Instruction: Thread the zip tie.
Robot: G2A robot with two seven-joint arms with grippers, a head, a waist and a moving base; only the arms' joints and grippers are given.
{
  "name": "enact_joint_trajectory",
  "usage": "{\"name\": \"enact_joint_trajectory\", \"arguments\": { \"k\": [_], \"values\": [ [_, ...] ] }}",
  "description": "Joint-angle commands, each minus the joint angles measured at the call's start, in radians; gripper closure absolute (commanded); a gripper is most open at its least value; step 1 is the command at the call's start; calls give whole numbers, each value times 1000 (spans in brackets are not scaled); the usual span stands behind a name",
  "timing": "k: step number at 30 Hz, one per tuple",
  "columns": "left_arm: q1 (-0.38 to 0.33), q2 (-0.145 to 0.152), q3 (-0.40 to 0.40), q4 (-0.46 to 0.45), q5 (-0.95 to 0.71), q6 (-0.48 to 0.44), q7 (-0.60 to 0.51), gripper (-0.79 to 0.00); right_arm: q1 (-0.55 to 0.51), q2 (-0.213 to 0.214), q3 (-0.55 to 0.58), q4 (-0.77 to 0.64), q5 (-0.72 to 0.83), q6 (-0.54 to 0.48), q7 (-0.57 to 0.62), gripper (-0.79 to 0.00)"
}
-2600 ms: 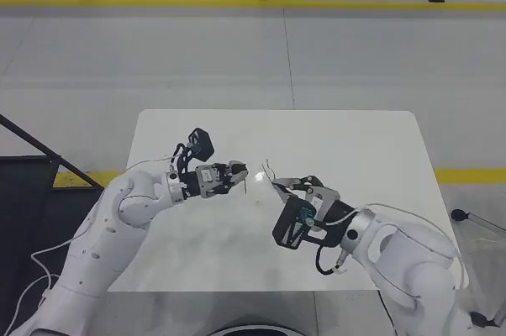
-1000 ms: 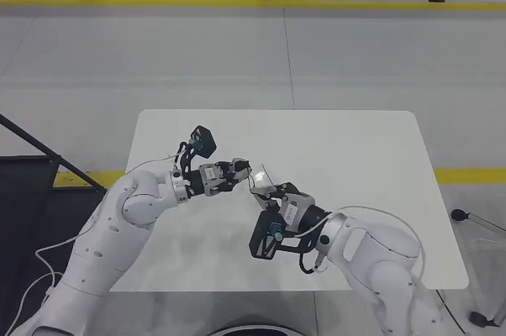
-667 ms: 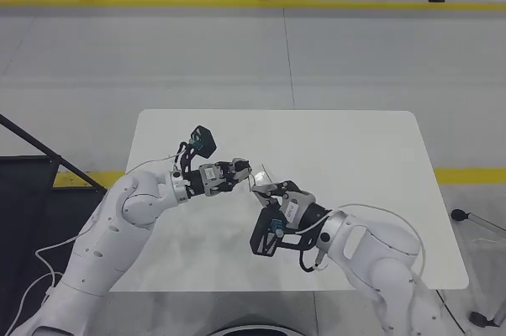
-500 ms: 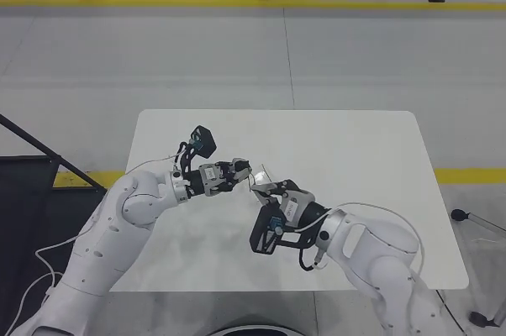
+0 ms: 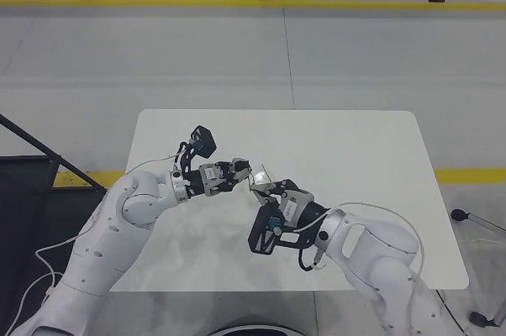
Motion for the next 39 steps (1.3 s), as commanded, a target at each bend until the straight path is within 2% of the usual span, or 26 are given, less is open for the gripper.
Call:
{"name": "enact_joint_trajectory", "arguments": {
  "k": [1,10,22,39],
  "values": [
    [5,0,0,-3,1,9,5,0,-6,2,4,-5,-1,1,-4,0],
    [20,1,1,-13,-17,34,-2,0,-15,7,-3,-11,-27,12,-6,0],
    [-16,-1,20,30,-122,27,-71,0,-20,15,1,-14,-35,12,-25,0],
    [-19,0,22,33,-137,24,-81,0,1,18,-13,9,-16,17,-13,0]
  ]
}}
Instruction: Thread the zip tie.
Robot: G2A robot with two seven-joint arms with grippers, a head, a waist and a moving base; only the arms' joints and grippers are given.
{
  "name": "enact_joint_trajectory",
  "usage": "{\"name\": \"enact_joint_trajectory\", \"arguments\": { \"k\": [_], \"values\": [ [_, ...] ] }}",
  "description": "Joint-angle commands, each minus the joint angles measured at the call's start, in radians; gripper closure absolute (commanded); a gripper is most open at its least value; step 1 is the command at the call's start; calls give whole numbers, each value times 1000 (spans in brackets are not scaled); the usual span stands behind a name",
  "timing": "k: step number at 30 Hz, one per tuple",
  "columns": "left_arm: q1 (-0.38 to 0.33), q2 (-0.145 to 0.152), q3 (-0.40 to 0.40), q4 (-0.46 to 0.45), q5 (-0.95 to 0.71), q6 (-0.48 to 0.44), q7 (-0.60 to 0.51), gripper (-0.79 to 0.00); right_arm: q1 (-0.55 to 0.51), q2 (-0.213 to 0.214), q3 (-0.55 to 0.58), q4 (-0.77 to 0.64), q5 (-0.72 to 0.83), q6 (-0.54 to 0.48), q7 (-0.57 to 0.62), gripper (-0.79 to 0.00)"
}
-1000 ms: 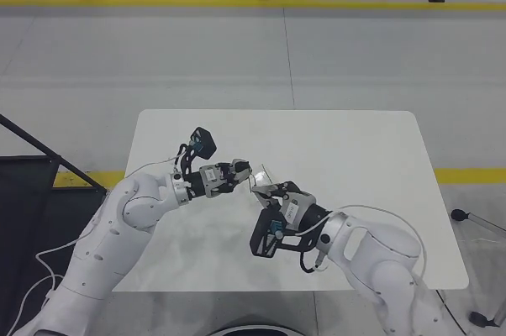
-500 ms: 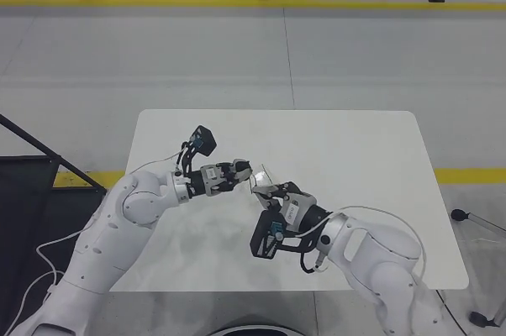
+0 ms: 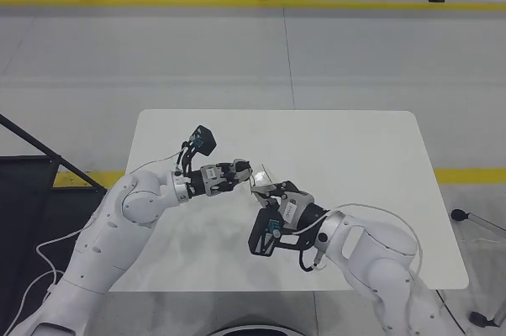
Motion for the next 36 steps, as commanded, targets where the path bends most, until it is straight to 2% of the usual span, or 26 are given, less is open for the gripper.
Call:
{"name": "enact_joint_trajectory", "arguments": {
  "k": [1,36],
  "values": [
    [0,0,0,0,0,0,0,0,1,1,0,1,3,1,1,0],
    [0,0,0,0,0,0,0,0,24,8,-6,17,25,28,17,0]
  ]
}}
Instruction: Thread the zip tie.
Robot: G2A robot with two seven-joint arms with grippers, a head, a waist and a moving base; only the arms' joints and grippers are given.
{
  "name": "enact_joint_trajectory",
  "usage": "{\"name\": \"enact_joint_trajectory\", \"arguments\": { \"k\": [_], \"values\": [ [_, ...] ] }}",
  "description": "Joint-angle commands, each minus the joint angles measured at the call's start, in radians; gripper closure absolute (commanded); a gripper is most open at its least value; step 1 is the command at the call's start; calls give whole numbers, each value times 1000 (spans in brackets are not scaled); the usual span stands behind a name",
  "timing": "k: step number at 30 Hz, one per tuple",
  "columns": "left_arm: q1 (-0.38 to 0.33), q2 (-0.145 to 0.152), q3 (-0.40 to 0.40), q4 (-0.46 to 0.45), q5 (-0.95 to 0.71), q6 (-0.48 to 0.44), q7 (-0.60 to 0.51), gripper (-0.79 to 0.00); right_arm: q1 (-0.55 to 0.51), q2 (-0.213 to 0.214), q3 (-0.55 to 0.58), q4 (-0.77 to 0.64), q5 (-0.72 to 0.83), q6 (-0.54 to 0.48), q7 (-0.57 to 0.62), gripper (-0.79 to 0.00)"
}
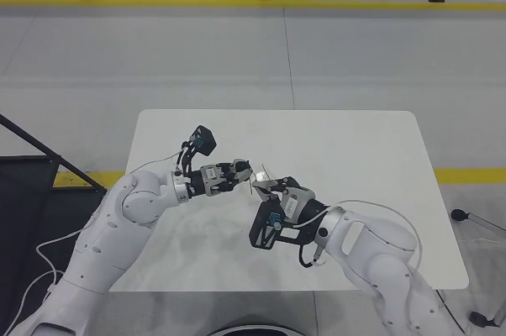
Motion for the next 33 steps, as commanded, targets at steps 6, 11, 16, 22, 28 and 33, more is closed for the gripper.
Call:
{"name": "enact_joint_trajectory", "arguments": {
  "k": [6,11,16,22,28,33],
  "values": [
    [0,0,0,0,0,0,0,0,-5,3,7,-3,2,1,-7,0],
    [0,0,0,0,0,0,0,0,-7,5,8,-5,4,3,-8,0],
    [0,0,0,0,0,0,0,0,-8,7,9,-5,5,4,-9,0],
    [0,0,0,0,0,0,0,0,-10,9,9,-8,9,1,-14,0],
    [0,0,0,0,0,0,0,0,-10,11,10,-10,9,-1,-16,0],
    [0,0,0,0,0,0,0,0,-9,12,4,-9,6,-5,-16,0]
  ]
}}
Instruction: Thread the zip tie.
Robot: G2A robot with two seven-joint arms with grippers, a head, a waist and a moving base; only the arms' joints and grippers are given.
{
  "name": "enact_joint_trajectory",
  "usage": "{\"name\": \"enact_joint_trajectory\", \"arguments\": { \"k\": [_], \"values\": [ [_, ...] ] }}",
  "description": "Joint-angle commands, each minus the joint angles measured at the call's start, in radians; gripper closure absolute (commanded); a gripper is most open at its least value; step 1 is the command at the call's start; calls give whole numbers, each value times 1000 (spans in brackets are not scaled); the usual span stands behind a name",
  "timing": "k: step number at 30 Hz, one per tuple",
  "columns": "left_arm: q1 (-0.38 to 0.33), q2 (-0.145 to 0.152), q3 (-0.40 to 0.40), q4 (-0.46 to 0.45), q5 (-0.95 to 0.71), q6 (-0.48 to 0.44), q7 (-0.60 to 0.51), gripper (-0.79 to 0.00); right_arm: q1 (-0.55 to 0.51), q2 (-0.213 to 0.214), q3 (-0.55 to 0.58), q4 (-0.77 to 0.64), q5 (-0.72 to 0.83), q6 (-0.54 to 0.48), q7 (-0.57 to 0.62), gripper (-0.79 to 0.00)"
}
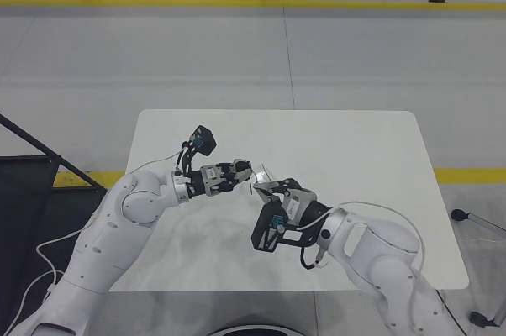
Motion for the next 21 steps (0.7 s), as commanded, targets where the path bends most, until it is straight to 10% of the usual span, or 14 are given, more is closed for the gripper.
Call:
{"name": "enact_joint_trajectory", "arguments": {
  "k": [1,21],
  "values": [
    [0,0,0,0,0,0,0,0,2,0,-4,1,-2,-1,1,0],
    [0,0,0,0,0,0,0,0,12,3,-17,7,-2,10,19,0]
  ]
}}
